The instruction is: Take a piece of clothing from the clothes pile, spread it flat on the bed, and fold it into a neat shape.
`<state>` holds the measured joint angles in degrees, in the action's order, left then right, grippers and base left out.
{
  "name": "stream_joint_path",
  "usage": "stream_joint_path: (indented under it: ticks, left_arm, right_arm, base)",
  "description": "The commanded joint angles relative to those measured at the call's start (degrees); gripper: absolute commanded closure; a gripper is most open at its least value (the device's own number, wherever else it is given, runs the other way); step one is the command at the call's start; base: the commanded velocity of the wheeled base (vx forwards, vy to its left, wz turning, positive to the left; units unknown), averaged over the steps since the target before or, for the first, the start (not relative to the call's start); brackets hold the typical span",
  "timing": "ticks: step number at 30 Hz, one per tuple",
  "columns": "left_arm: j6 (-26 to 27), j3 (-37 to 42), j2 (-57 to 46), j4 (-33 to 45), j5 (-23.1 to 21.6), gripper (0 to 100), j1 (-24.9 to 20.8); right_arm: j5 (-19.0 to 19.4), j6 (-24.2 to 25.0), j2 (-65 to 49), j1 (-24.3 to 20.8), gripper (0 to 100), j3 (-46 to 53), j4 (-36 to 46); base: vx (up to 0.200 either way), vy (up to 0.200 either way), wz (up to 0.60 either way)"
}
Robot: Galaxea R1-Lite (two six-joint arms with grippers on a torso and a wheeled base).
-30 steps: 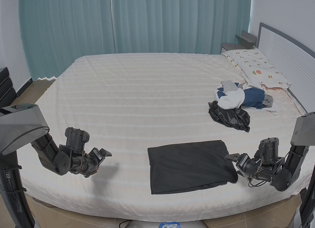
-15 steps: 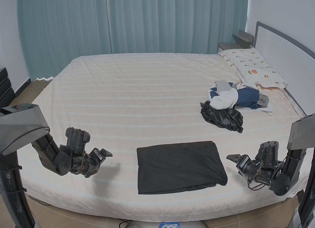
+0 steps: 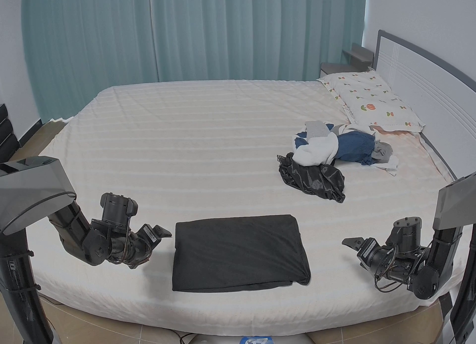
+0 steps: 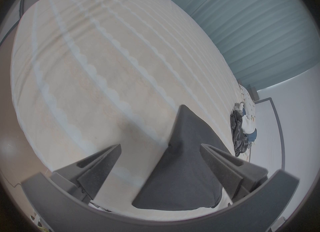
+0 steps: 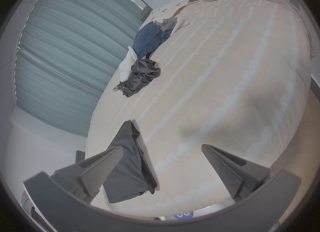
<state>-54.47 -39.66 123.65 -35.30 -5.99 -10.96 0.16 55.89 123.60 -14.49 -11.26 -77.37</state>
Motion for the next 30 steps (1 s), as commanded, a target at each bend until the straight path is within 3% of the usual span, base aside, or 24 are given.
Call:
stream_joint_path:
  ticks: [1,7,19,25,30]
  left_arm:
    - [0.06,-0.07,0.28,-0.03,0.01,0,-0.29]
    - [0.15,0.02,0.36,-0.03,0.18,0,-0.38]
    - [0.41,-1.21,0.36,-0.12,0.27,0,-0.64]
    - [6.3,-1.74,0.63,-0.12,0.89,0,-2.22]
    - [15.97,-2.0,5.73,-3.81,0.1,0,-3.02]
  right_arm:
    - [0.02,0.0,0.15,-0.53,0,0.28,-0.06]
    - [-0.07,0.0,0.15,-0.53,0,0.28,-0.06]
    - [-0.25,0.0,0.15,-0.53,0,0.37,-0.06]
    - [-0.25,0.0,0.06,-0.62,0,0.54,-0.06]
    - [-0.42,-0.08,0.06,-1.41,0,0.89,-0.06]
  base:
    - [0.0,0.0,0.0]
    - [-0.2,0.0,0.0]
    - [0.0,0.0,0.0]
    - [0.0,0.0,0.0]
    - [0.0,0.0,0.0]
